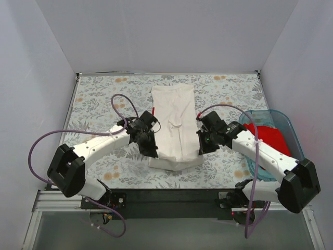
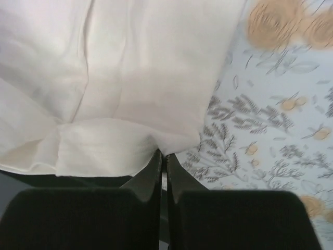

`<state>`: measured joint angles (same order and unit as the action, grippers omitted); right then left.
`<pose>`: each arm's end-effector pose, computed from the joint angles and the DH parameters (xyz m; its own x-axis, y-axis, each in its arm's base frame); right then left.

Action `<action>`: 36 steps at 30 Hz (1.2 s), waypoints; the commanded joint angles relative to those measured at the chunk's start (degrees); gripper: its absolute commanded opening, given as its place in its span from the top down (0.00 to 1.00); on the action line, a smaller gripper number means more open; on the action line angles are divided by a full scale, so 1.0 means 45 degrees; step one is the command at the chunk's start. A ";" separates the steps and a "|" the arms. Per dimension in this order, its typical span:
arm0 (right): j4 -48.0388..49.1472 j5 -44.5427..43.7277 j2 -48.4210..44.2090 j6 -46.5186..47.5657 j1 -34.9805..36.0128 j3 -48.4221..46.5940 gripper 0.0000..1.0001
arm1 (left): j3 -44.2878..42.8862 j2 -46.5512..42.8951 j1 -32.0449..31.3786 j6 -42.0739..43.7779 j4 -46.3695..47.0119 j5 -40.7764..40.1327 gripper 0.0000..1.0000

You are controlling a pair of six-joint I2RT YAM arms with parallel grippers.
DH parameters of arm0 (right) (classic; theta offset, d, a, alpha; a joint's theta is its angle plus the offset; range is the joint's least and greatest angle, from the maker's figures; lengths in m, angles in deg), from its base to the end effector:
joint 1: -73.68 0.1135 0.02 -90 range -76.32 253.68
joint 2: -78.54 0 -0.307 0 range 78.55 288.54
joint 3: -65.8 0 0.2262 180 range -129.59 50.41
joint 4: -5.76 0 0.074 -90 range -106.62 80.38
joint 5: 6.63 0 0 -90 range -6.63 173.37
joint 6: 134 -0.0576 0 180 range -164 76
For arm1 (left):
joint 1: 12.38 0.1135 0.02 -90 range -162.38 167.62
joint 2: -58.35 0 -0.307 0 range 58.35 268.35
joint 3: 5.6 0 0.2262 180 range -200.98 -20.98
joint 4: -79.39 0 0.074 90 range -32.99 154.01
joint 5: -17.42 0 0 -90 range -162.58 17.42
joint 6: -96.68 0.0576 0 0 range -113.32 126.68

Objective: Fold and stack the t-shirts
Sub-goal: Fold the tshirt

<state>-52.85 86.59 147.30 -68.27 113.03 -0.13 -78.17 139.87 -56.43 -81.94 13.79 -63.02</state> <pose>0.1507 0.1278 0.2730 -0.8879 -0.1973 -0.4155 -0.3169 0.9172 0.2415 0.1608 -0.1689 0.2559 -0.7339 -0.6617 0.1536 -0.6753 0.6863 -0.2702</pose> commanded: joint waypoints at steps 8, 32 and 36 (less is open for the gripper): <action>0.1789 -0.1733 0.3216 0.2795 -0.2103 -0.3923 0.99 | -0.3382 0.2821 0.2796 0.2953 0.1803 -0.2278 1.00; 0.3901 -0.0014 0.7786 0.3714 -0.4058 -0.6072 0.99 | -0.5572 0.6923 0.4047 0.4576 0.4166 -0.3199 1.00; 0.3902 0.0143 0.7984 0.3773 -0.4077 -0.6521 0.74 | -0.5514 0.6692 0.4047 0.4596 0.4303 -0.3433 0.77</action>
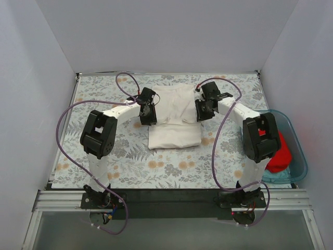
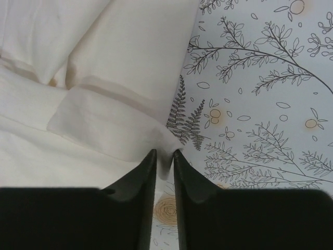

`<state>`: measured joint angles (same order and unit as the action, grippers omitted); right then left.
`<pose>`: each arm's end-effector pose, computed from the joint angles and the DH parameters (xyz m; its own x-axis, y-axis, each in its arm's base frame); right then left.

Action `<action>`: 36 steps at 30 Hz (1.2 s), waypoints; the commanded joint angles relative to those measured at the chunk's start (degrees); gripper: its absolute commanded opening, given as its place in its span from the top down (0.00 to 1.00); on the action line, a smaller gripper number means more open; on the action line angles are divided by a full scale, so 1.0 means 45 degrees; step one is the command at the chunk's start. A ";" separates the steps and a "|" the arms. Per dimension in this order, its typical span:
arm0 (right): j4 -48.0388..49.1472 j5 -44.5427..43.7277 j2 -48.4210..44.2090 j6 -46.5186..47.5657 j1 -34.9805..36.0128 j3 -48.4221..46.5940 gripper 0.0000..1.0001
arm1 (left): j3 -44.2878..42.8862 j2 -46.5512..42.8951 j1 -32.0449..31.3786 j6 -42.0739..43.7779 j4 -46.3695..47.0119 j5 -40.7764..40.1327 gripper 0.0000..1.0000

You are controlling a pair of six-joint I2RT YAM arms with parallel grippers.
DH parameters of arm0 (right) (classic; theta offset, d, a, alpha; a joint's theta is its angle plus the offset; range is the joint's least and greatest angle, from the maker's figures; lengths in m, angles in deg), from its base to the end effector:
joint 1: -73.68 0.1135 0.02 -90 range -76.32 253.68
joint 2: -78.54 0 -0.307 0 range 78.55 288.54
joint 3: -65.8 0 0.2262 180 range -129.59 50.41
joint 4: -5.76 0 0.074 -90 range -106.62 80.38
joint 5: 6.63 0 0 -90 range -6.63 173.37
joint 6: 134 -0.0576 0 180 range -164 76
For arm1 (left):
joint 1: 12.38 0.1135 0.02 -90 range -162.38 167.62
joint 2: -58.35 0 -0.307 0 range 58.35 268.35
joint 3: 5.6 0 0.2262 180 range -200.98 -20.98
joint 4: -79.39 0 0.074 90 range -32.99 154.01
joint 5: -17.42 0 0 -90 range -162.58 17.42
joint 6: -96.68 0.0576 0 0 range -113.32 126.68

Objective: Fold and stack the t-shirts
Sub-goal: Fold the tshirt

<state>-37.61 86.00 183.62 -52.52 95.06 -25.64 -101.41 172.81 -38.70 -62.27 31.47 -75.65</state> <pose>0.3634 0.1451 0.2463 -0.8298 -0.1659 -0.5328 -0.2674 0.9562 0.1187 0.3722 -0.1807 0.1999 -0.6908 -0.6980 -0.1887 -0.6154 0.7046 -0.3534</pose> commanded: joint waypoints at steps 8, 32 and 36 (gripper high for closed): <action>0.0906 -0.0894 -0.2310 -0.0002 0.0519 -0.0114 0.61 | 0.0702 -0.3283 -0.0379 -0.0634 0.0569 -0.0840 0.39; 0.5575 -0.0173 -0.0344 -0.1312 0.2025 0.2801 0.83 | 0.4278 -0.2660 -0.3954 -0.2237 0.0708 0.0663 0.71; 0.5614 -0.1072 0.0632 -0.0882 0.1675 0.1126 0.80 | 0.4414 -0.3089 -0.3974 -0.2198 0.0511 0.1150 0.70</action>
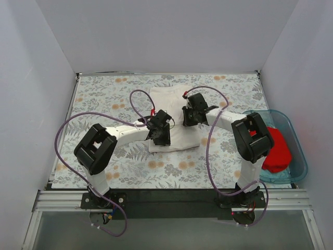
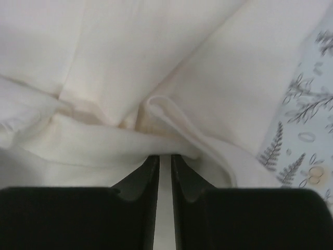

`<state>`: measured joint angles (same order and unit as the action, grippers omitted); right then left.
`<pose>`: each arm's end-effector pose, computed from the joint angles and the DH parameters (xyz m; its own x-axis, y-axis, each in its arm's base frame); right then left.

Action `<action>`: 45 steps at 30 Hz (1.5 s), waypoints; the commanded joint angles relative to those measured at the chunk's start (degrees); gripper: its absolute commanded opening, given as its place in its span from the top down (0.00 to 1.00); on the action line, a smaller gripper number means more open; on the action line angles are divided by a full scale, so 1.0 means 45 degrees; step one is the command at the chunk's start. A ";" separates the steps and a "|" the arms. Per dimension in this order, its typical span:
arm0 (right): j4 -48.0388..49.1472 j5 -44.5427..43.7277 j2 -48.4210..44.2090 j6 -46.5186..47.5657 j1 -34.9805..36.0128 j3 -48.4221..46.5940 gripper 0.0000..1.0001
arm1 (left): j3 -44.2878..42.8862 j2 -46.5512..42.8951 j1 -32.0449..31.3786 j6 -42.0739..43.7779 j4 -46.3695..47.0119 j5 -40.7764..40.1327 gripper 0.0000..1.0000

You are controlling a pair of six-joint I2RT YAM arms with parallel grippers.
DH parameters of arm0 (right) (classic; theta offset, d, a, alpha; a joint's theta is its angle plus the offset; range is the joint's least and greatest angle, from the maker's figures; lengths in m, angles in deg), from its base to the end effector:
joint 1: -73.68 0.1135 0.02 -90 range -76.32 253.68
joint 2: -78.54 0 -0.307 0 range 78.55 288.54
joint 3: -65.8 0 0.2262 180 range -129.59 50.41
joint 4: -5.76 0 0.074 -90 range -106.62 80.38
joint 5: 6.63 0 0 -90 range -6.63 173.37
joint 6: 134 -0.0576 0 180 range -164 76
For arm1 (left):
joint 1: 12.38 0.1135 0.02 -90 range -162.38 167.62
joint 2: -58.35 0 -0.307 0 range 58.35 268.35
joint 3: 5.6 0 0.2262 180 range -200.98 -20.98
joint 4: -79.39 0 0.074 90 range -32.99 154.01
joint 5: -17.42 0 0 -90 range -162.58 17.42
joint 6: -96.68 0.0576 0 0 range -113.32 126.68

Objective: Fold and stack the t-shirts
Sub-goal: Fold the tshirt

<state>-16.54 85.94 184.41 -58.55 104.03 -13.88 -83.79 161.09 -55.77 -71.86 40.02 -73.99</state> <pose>0.3388 0.2014 0.2105 -0.7587 -0.1534 -0.6331 -0.3511 0.9150 0.1990 0.2563 -0.2403 0.2008 -0.7950 -0.5967 -0.1090 -0.5048 0.7505 -0.4265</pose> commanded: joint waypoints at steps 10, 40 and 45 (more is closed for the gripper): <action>0.2025 0.1398 -0.0767 0.1220 -0.0417 -0.2278 0.76 | 0.1398 -0.2340 -0.0278 -0.0650 -0.1798 0.0921 0.63; 0.5229 0.5290 0.1610 0.0712 0.2417 -0.0105 0.76 | 0.3000 -0.2714 0.0386 -0.2273 -0.2091 0.0704 0.83; 0.5170 0.4295 0.2876 0.0791 0.1636 -0.2112 0.76 | 0.3078 -0.3005 0.0386 -0.2234 -0.2345 0.0840 0.84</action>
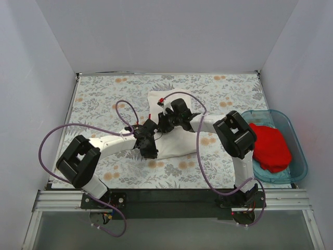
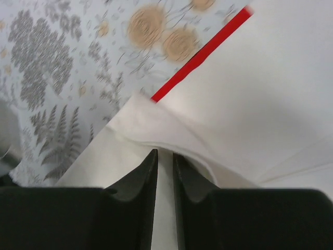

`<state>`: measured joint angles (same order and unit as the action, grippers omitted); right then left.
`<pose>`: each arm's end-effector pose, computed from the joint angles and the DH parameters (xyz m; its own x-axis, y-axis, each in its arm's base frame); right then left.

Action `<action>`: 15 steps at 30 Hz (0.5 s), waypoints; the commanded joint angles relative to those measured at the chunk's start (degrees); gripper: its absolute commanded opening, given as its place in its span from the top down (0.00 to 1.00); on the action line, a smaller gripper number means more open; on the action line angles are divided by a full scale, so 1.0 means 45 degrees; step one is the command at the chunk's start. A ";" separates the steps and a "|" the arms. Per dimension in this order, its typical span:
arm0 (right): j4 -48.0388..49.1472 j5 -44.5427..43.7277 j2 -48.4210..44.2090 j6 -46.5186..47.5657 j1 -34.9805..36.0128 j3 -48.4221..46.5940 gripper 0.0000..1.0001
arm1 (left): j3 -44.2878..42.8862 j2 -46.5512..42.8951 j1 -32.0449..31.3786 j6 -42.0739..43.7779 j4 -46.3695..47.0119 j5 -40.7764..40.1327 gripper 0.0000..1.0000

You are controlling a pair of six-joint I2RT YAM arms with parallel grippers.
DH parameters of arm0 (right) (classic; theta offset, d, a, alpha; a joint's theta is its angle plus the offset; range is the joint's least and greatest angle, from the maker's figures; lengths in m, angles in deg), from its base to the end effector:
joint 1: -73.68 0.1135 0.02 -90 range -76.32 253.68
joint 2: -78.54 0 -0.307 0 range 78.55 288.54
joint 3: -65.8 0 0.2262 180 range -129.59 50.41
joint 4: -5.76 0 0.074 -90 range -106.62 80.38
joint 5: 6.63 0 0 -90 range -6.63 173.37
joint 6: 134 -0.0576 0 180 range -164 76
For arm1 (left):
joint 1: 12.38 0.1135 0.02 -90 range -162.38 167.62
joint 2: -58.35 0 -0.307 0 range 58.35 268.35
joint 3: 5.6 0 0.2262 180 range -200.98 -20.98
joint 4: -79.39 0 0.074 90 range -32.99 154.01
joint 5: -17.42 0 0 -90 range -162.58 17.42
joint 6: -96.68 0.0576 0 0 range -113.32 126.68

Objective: Fold and stack the t-shirts
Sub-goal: Fold the tshirt

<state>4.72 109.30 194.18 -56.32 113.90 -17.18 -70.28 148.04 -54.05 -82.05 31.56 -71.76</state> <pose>0.3258 0.3085 0.1984 -0.5971 -0.2536 -0.7610 -0.7483 0.5178 0.4145 0.1953 -0.1749 0.1991 -0.6836 -0.7298 0.0071 -0.6988 0.6516 -0.2953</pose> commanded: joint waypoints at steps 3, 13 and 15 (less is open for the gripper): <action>0.0250 -0.1348 0.1720 0.0159 -0.1106 -0.3003 0.75 | 0.0212 -0.0398 0.0002 -0.0048 -0.0602 0.0404 0.84; -0.0845 0.0872 -0.0927 -0.1266 -0.2298 -0.2352 0.72 | 0.0642 -0.2878 0.0294 -0.0127 0.0332 -0.0572 0.76; -0.0806 0.1383 -0.1959 -0.1539 -0.2727 -0.1487 0.71 | 0.0604 -0.3387 0.0782 0.0048 0.0995 -0.0515 0.75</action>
<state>0.68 109.59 193.11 -60.62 103.04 -28.11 -67.42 137.12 -52.93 -82.40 31.50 -72.20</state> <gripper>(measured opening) 0.285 0.243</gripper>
